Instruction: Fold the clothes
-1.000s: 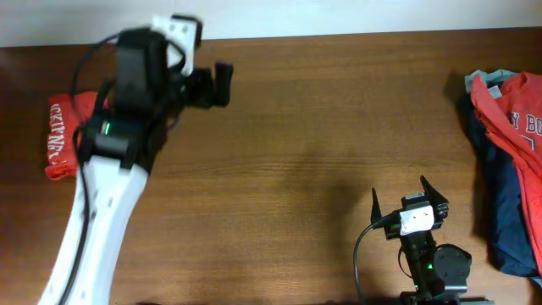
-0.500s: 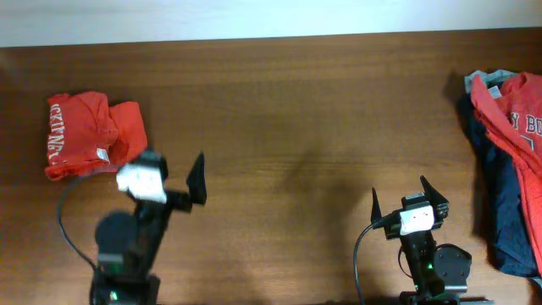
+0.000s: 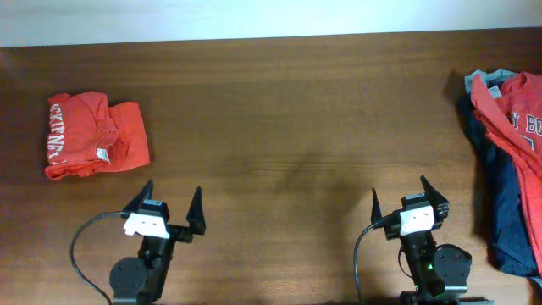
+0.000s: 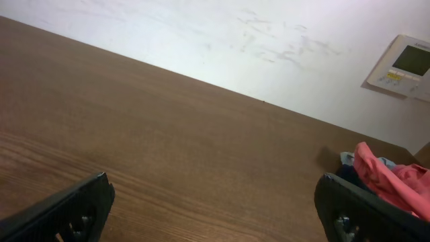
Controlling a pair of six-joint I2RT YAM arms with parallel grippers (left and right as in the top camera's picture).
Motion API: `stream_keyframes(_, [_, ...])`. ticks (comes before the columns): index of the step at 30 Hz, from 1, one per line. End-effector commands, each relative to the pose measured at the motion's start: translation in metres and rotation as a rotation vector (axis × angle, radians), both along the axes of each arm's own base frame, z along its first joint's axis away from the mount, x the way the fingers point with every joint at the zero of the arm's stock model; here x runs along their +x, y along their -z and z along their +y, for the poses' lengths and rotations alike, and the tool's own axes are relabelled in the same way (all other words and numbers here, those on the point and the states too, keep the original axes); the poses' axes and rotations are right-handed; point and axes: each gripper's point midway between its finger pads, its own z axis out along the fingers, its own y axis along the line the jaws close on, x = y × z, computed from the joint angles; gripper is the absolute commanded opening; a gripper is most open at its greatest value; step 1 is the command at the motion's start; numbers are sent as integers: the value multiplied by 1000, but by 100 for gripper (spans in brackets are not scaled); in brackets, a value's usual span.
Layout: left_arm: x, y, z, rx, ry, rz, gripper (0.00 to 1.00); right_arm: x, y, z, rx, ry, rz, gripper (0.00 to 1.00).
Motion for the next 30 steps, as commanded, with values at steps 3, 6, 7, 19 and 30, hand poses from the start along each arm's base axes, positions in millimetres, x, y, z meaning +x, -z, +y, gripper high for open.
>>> stream_keyframes(3, [-3,9,6,8,-17,-8,99,0,2,-3,12,14,4,99])
stream_keyframes(6, [-7,9,11,8,-37,-8,99,0,2,-3,12,14,4,99])
stream_keyframes(7, [-8,10,12,8,-41,-7,99,0,2,-3,12,14,4,99])
stream_keyframes(19, [-10,26,14,10,-55,56,99,0,2,-3,12,14,4,99])
stream_keyframes(30, [-10,26,14,10,-55,57,100,0,2,-3,12,14,4,99])
